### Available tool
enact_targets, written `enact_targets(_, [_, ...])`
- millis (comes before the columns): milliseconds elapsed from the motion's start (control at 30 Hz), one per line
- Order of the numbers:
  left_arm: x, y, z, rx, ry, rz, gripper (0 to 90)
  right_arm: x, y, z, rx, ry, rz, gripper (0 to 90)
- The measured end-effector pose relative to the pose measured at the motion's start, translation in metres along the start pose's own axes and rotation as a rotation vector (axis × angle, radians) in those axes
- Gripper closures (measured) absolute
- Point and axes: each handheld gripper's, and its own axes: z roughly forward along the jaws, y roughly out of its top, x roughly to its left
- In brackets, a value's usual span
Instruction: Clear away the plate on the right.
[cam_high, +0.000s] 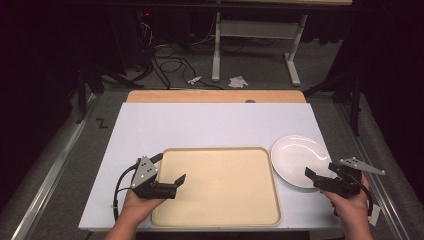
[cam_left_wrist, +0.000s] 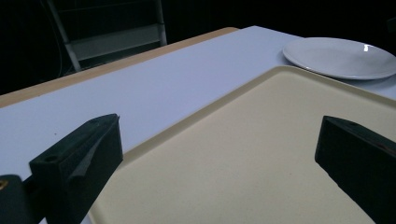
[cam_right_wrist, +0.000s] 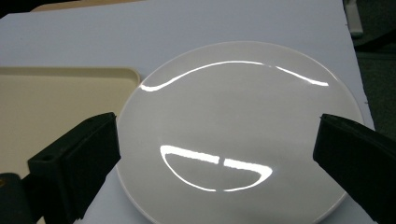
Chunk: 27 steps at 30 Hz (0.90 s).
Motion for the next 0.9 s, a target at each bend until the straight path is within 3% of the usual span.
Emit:
enact_targets(267, [-0.001,0.001,0.003,0.0,-0.013,0.006,1.7,-0.011,-0.006,-0.002,0.008,0.019,0.105,2.0])
enact_targets(700, [-0.003,0.003,0.007,-0.004,-0.036,0.013,2.0,-0.027,-0.014,-0.01,0.017,0.08,0.39,12.2])
enact_targets(900, [-0.003,0.003,0.007,-0.009,-0.044,0.015,2.2,-0.033,-0.018,-0.009,0.041,0.085,0.463,14.9])
